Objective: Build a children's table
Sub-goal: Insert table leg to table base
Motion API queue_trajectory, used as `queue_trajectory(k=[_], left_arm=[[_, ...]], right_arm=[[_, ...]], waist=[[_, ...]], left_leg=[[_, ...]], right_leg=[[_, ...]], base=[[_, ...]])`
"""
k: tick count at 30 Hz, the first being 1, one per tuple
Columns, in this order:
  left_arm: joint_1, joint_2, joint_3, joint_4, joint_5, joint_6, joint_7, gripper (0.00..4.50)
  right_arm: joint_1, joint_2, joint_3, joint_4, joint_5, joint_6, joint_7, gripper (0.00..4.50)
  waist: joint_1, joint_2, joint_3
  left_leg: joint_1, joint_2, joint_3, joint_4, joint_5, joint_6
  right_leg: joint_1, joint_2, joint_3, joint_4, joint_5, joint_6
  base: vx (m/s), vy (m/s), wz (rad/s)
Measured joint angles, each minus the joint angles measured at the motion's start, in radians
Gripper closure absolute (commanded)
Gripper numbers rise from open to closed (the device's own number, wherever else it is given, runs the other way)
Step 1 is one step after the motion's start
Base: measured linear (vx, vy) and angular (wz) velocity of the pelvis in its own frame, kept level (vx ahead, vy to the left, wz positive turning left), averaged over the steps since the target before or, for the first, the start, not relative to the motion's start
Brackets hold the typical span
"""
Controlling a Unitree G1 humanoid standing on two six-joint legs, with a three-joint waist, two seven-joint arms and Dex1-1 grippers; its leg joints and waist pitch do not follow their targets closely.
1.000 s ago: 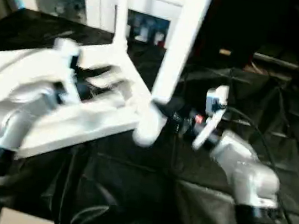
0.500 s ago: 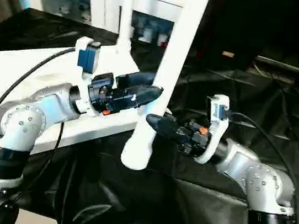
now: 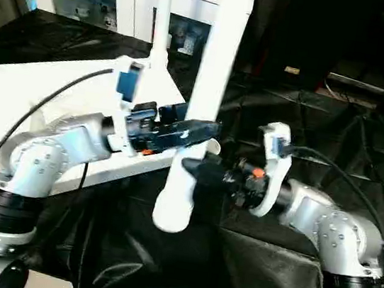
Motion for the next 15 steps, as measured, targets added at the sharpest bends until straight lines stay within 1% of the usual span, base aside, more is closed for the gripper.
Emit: queue_trajectory(k=[2, 5, 6, 7, 11, 13, 15], left_arm=[[0.0, -0.002, 0.002, 0.001, -0.003, 0.011, 0.01, 0.81], [0.0, -0.009, 0.018, 0.001, -0.033, 0.027, 0.016, 0.81], [0.0, -0.012, 0.027, 0.0, -0.043, 0.032, 0.018, 1.05], [0.0, -0.011, 0.03, -0.001, -0.046, 0.035, 0.018, 1.18], [0.0, -0.008, 0.033, -0.004, -0.051, 0.041, 0.018, 1.29], [0.0, -0.009, 0.032, -0.006, -0.055, 0.052, 0.019, 1.63], [0.0, -0.01, 0.031, -0.006, -0.058, 0.054, 0.02, 1.68]], right_arm=[[0.0, 0.0, 0.002, 0.0, -0.013, 0.0, 0.001, 2.68], [0.0, -0.001, 0.008, 0.0, -0.029, -0.003, 0.004, 2.68], [0.0, -0.003, 0.013, 0.0, -0.036, -0.009, 0.006, 2.68], [0.0, -0.006, 0.021, 0.0, -0.044, -0.017, 0.01, 2.68], [0.0, -0.008, 0.029, 0.001, -0.064, -0.026, 0.02, 2.68], [0.0, -0.008, 0.031, 0.002, -0.075, -0.035, 0.023, 2.68], [0.0, -0.008, 0.035, 0.005, -0.096, -0.046, 0.023, 2.68]], waist=[[0.0, -0.002, -0.001], [0.0, -0.004, -0.001], [0.0, -0.005, -0.001], [0.0, -0.005, -0.001], [0.001, -0.006, -0.001], [0.001, -0.006, -0.001], [0.001, -0.006, -0.001]], left_leg=[[0.0, 0.0, 0.0, 0.0, 0.0, 0.0], [0.0, 0.0, 0.0, 0.0, 0.0, 0.0], [0.0, 0.0, 0.0, 0.0, 0.0, 0.0], [0.0, 0.0, 0.0, 0.0, 0.0, 0.0], [0.0, 0.0, 0.0, 0.0, 0.0, 0.0], [0.0, 0.0, 0.0, 0.0, 0.0, 0.0], [0.0, 0.0, 0.0, 0.0, 0.0, 0.0]], right_leg=[[0.0, 0.0, 0.0, 0.0, 0.0, 0.0], [0.0, 0.0, 0.0, 0.0, 0.0, 0.0], [0.0, 0.0, 0.0, 0.0, 0.0, 0.0], [0.0, 0.0, 0.0, 0.0, 0.0, 0.0], [0.0, 0.0, 0.0, 0.0, 0.0, 0.0], [0.0, 0.0, 0.0, 0.0, 0.0, 0.0], [0.0, 0.0, 0.0, 0.0, 0.0, 0.0]], base=[[0.0, 0.0, 0.0], [0.0, 0.0, 0.0], [0.0, 0.0, 0.0], [0.0, 0.0, 0.0], [0.0, 0.0, 0.0], [0.0, 0.0, 0.0], [0.0, 0.0, 0.0]])
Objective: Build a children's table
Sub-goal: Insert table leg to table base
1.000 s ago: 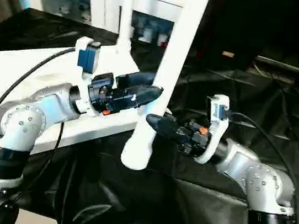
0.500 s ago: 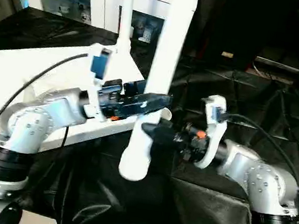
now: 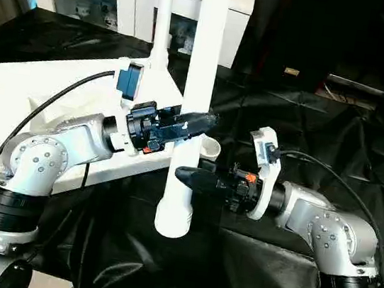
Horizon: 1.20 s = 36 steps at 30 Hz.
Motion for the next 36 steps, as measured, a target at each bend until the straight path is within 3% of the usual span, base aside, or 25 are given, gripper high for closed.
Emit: queue_trajectory(k=[12, 20, 21, 26, 29, 31, 36], left_arm=[[-0.001, 0.003, 0.013, 0.001, 0.004, -0.004, 0.025, 2.63], [-0.015, 0.005, 0.007, 0.001, 0.032, -0.03, 0.026, 2.65], [-0.016, 0.005, 0.002, 0.002, 0.039, -0.034, 0.025, 2.65], [-0.031, 0.021, -0.024, 0.01, 0.075, -0.044, 0.024, 2.65], [-0.036, 0.022, -0.033, 0.01, 0.077, -0.041, 0.008, 2.65], [-0.038, 0.022, -0.04, 0.01, 0.077, -0.041, -0.003, 2.65], [-0.04, 0.025, -0.053, 0.011, 0.079, -0.042, -0.02, 2.65]], right_arm=[[-0.011, 0.022, 0.005, 0.014, -0.048, -0.038, -0.001, 2.69], [-0.019, 0.04, 0.008, 0.025, -0.084, -0.083, -0.004, 2.69], [-0.019, 0.041, 0.01, 0.027, -0.088, -0.09, -0.005, 2.13], [-0.023, 0.04, 0.019, 0.027, -0.117, -0.103, -0.023, 1.56], [-0.024, 0.032, 0.029, 0.022, -0.127, -0.103, -0.022, 1.52], [-0.024, 0.032, 0.05, 0.02, -0.14, -0.104, -0.021, 1.14], [-0.043, 0.037, 0.102, 0.03, -0.196, -0.113, -0.023, 1.08]], waist=[[0.0, 0.0, 0.0], [0.0, 0.0, 0.0], [0.0, 0.0, 0.0], [0.0, 0.001, 0.0], [-0.001, 0.001, -0.001], [-0.002, 0.001, -0.001], [-0.002, 0.001, -0.001]], left_leg=[[0.0, 0.0, 0.0, 0.0, 0.0, 0.0], [0.0, 0.0, 0.0, 0.0, 0.001, -0.001], [0.0, 0.0, 0.0, 0.0, 0.001, -0.001], [0.0, 0.0, 0.0, 0.0, 0.001, -0.002], [0.0, 0.0, 0.0, 0.0, 0.001, -0.002], [0.0, 0.0, 0.0, 0.0, 0.001, -0.002], [0.0, 0.0, 0.0, 0.0, 0.002, -0.002]], right_leg=[[0.0, 0.0, 0.0, 0.0, 0.0, 0.0], [0.0, 0.0, 0.0, 0.0, 0.001, 0.001], [0.0, 0.0, 0.0, 0.0, 0.002, 0.001], [0.0, 0.0, 0.0, 0.0, 0.002, 0.002], [0.0, 0.0, 0.0, 0.0, 0.003, 0.001], [0.0, 0.0, 0.0, 0.0, 0.003, 0.001], [0.0, 0.0, 0.0, 0.0, 0.003, 0.001]], base=[[0.0, 0.0, 0.0], [0.0, 0.0, 0.0], [0.0, 0.0, 0.0], [0.0, 0.0, 0.0], [0.0, 0.0, 0.0], [0.0, 0.0, 0.0], [0.0, 0.0, 0.0]])
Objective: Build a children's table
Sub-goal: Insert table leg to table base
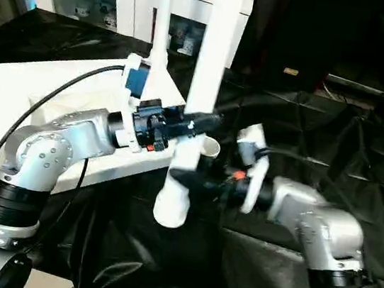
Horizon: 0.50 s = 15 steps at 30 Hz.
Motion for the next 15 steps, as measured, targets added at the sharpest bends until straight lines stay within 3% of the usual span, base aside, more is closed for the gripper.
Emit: queue_trajectory(k=[15], left_arm=[[-0.006, 0.005, -0.008, 0.002, 0.002, -0.004, -0.032, 2.65]], right_arm=[[-0.002, 0.003, 0.028, 0.002, -0.017, -0.007, 0.027, 1.08]], waist=[[0.002, 0.0, 0.0]], left_leg=[[0.0, 0.0, 0.0, 0.0, 0.0, 0.0]], right_leg=[[0.0, 0.0, 0.0, 0.0, 0.0, 0.0]], base=[[0.0, 0.0, 0.0]])
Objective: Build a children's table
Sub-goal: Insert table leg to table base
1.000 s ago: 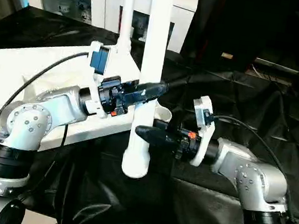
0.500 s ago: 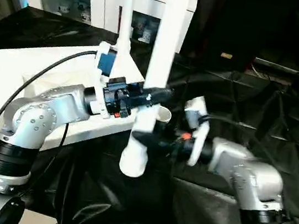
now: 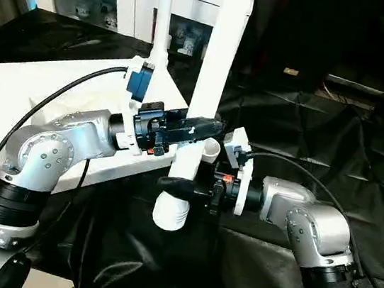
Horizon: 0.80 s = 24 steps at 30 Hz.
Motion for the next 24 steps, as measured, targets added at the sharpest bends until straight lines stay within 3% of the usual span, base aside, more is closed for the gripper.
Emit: queue_trajectory(k=[7, 18, 24], left_arm=[[-0.023, -0.007, 0.0, 0.017, 0.0, -0.01, -0.012, 2.65], [-0.023, -0.007, 0.0, 0.018, 0.006, -0.022, -0.013, 2.65], [-0.023, -0.001, -0.009, 0.027, 0.014, -0.025, -0.018, 2.65]], right_arm=[[0.0, 0.004, 0.0, 0.002, 0.004, 0.014, 0.002, 1.08], [0.0, 0.011, 0.0, 0.004, 0.011, 0.021, 0.018, 2.17], [0.0, 0.016, 0.005, 0.004, 0.006, 0.021, 0.022, 2.47]], waist=[[-0.001, 0.0, 0.0], [0.0, 0.0, 0.0], [0.0, 0.0, 0.0]], left_leg=[[0.0, 0.0, 0.0, 0.0, 0.0, 0.0], [0.0, 0.0, 0.0, 0.0, 0.0, 0.0], [0.0, 0.0, 0.0, 0.0, 0.0, 0.0]], right_leg=[[0.0, 0.0, 0.0, 0.0, 0.0, 0.0], [0.0, 0.0, 0.0, 0.0, 0.0, 0.0], [0.0, 0.0, 0.0, 0.0, 0.0, 0.0]], base=[[0.0, 0.0, 0.0], [0.0, 0.0, 0.0], [0.0, 0.0, 0.0]])
